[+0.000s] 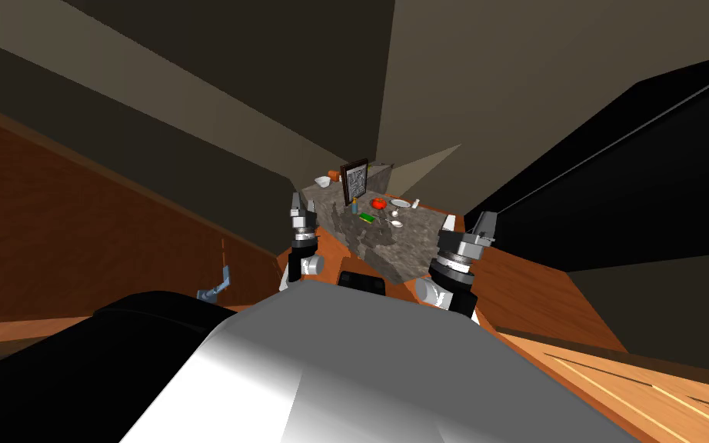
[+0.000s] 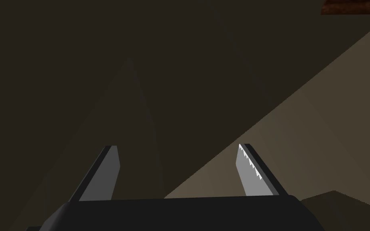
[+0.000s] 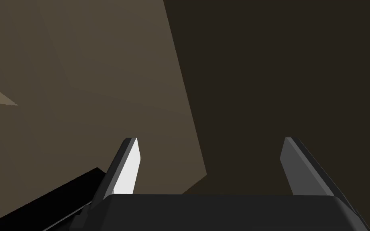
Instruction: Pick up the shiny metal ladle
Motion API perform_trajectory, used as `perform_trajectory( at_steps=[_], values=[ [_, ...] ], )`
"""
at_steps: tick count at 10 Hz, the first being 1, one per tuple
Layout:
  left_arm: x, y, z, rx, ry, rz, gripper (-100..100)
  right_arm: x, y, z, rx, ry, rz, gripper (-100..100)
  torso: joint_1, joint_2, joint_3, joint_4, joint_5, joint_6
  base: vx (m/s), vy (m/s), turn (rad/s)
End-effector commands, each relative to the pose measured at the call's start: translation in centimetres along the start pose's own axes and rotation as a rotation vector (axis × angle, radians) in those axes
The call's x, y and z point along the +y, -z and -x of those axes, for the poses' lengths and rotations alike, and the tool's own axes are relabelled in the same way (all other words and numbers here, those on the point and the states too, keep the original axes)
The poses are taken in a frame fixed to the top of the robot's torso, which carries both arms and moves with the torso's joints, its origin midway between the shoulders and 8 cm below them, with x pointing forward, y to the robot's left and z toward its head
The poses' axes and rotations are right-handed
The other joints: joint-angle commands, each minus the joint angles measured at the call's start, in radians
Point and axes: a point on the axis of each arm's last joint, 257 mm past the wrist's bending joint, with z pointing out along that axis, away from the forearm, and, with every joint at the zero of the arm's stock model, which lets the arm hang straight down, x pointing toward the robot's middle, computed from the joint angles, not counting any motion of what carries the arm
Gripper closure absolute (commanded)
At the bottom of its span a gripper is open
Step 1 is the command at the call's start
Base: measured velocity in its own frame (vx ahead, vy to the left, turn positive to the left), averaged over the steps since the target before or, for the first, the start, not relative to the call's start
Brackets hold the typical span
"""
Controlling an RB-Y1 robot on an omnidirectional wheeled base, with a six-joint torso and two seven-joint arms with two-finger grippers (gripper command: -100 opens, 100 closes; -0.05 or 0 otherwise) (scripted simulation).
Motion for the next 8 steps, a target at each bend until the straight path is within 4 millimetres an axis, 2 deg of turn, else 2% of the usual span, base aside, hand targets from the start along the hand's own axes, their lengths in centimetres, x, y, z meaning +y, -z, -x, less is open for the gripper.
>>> perform_trajectory(
  at_steps=[1, 4, 8],
  values=[
    [0.0, 0.0, 0.0, 0.0, 0.0, 0.0, 0, -0.3, -0.1, -0.2, 0.03, -0.003, -0.006, -100, 0.0, 0.0, 0.0, 0.0, 0.0, 0.0, -0.007, 0.025, -0.04],
    [0.0, 0.0, 0.0, 0.0, 0.0, 0.0, 0, -1.4, -0.2, -0.7, 0.1, -0.024, -0.03, -100, 0.006, 0.002, 0.001, 0.0, 0.001, 0.0, -0.034, 0.09, -0.067],
    [0.0, 0.0, 0.0, 0.0, 0.0, 0.0, 0, -3.3, 0.0, -1.9, 0.199, -0.047, -0.069, -100, 0.008, 0.004, 0.002, 0.001, 0.002, 0.0, -0.066, 0.125, -0.032]
  ],
)
